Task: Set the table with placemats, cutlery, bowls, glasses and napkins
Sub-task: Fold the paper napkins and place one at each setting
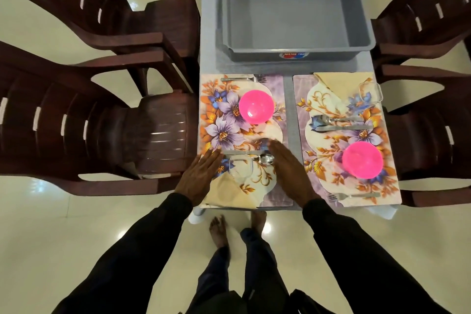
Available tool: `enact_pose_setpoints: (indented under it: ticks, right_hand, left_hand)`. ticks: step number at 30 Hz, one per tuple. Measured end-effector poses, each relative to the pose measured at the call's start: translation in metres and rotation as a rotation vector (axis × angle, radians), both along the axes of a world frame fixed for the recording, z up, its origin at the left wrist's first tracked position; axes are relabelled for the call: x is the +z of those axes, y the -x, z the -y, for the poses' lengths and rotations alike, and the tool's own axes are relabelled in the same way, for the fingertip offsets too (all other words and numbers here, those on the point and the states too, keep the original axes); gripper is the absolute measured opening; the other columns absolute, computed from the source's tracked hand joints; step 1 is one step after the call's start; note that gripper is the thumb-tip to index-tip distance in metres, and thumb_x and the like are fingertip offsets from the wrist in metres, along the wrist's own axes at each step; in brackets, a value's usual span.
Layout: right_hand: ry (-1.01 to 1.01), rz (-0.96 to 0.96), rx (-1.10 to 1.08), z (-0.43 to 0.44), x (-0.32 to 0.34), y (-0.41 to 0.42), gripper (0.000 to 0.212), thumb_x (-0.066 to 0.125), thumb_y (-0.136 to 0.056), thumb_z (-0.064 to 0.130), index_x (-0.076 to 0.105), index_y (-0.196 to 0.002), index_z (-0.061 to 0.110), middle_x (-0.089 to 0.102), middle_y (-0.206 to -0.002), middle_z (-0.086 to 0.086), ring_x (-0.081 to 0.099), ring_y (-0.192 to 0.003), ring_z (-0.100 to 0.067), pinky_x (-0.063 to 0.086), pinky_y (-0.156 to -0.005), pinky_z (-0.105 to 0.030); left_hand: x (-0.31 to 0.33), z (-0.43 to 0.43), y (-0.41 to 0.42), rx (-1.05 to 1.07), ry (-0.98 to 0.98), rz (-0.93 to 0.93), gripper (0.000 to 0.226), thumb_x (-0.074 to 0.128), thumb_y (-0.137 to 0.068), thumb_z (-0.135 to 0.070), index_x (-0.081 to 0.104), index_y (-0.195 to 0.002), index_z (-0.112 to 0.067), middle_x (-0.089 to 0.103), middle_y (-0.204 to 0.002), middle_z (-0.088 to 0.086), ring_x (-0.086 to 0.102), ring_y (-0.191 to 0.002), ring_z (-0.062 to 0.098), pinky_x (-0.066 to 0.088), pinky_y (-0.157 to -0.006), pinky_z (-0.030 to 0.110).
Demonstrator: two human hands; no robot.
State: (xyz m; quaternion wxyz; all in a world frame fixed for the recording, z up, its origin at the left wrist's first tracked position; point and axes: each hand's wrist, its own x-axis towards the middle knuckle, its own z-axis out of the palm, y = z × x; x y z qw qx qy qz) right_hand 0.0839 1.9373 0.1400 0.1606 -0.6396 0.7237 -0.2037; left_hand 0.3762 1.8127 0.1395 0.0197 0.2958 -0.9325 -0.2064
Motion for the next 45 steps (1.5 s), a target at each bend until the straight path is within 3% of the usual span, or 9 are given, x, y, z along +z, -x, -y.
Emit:
enact_pose_setpoints:
  ticks: [3,6,10,14,18,25,31,38,45]
  right_hand:
    - [-0.015,-0.122,0.175,-0.009,-0.025,-0.009,0.079,0.078,-0.083,0.003,0.041,-0.152,0.010,0.036,-0.160,-0.012,0.029,-0.151,-0.026,0.026,-0.124,-0.041]
    - [-0.039,-0.172,0.209,-0.011,-0.032,-0.013,0.085,0.076,-0.084,0.003,0.033,-0.156,0.012,0.024,-0.166,-0.011,0.016,-0.155,-0.027,0.015,-0.127,-0.041]
    - [-0.033,-0.203,0.200,-0.012,-0.035,-0.016,0.088,0.078,-0.086,0.010,0.028,-0.158,0.012,0.019,-0.167,-0.012,0.013,-0.156,-0.029,0.017,-0.126,-0.045]
    - [-0.034,-0.223,0.185,-0.008,-0.037,-0.015,0.087,0.078,-0.085,0.006,0.030,-0.158,0.010,0.019,-0.167,-0.012,0.011,-0.156,-0.030,0.011,-0.127,-0.042]
    - [-0.015,-0.249,0.163,0.000,-0.036,-0.015,0.078,0.070,-0.091,0.003,0.029,-0.158,0.009,0.016,-0.168,-0.012,0.009,-0.156,-0.029,0.017,-0.126,-0.043]
    - [-0.049,-0.226,0.124,0.019,-0.032,-0.011,0.084,0.072,-0.086,-0.004,0.031,-0.157,0.010,0.018,-0.167,-0.011,0.013,-0.155,-0.030,0.024,-0.120,-0.041]
    - [-0.017,-0.023,0.028,0.012,-0.033,-0.011,0.069,0.071,-0.095,0.014,0.036,-0.154,0.018,0.024,-0.166,-0.003,0.020,-0.154,-0.018,0.030,-0.117,-0.035]
    - [-0.041,-0.024,0.026,0.013,-0.044,-0.007,0.062,0.071,-0.096,0.020,0.043,-0.152,0.017,0.030,-0.164,-0.002,0.021,-0.153,-0.013,0.035,-0.119,-0.034]
    - [-0.011,-0.027,0.004,0.019,-0.040,-0.007,0.057,0.067,-0.097,0.013,0.046,-0.150,0.018,0.030,-0.164,-0.003,0.025,-0.153,-0.015,0.036,-0.118,-0.036]
  left_hand:
    - [-0.008,0.000,0.000,-0.031,0.023,0.093,0.095,0.071,-0.087,0.003,0.014,-0.162,-0.013,0.025,-0.168,0.012,0.023,-0.156,0.031,0.033,-0.121,0.053]
    - [-0.013,-0.002,0.000,-0.045,0.062,0.190,0.087,0.059,-0.096,-0.005,0.004,-0.164,-0.014,0.011,-0.172,0.009,0.010,-0.159,0.030,0.026,-0.125,0.052]
    - [-0.011,-0.007,0.002,-0.048,0.125,0.207,0.073,0.041,-0.103,-0.017,-0.001,-0.162,-0.012,0.009,-0.171,0.012,0.010,-0.158,0.031,0.025,-0.125,0.052]
    - [-0.014,-0.005,0.006,-0.036,0.136,0.242,0.080,0.050,-0.103,-0.022,-0.002,-0.162,-0.012,0.007,-0.172,0.012,0.009,-0.158,0.032,0.024,-0.124,0.055]
    - [-0.016,0.001,0.011,-0.027,0.155,0.263,0.071,0.048,-0.106,-0.025,0.010,-0.164,-0.009,0.008,-0.172,0.012,0.009,-0.159,0.031,0.021,-0.126,0.053]
    - [-0.017,0.008,0.015,-0.026,0.115,0.225,0.062,0.012,-0.104,-0.030,0.004,-0.162,-0.009,0.010,-0.171,0.014,0.009,-0.158,0.031,0.019,-0.126,0.052]
    - [-0.020,0.011,0.016,-0.032,0.095,0.210,0.067,0.038,-0.107,-0.029,0.007,-0.163,-0.010,0.008,-0.171,0.012,0.007,-0.159,0.029,0.017,-0.127,0.052]
    - [-0.019,0.016,0.014,-0.043,0.112,0.209,0.074,0.055,-0.105,-0.027,0.014,-0.163,-0.008,0.014,-0.170,0.014,0.012,-0.158,0.030,0.019,-0.127,0.051]
    - [-0.015,0.015,0.019,-0.021,0.095,0.202,0.071,0.051,-0.106,-0.021,0.010,-0.162,-0.008,0.010,-0.171,0.013,0.007,-0.158,0.029,0.012,-0.128,0.049]
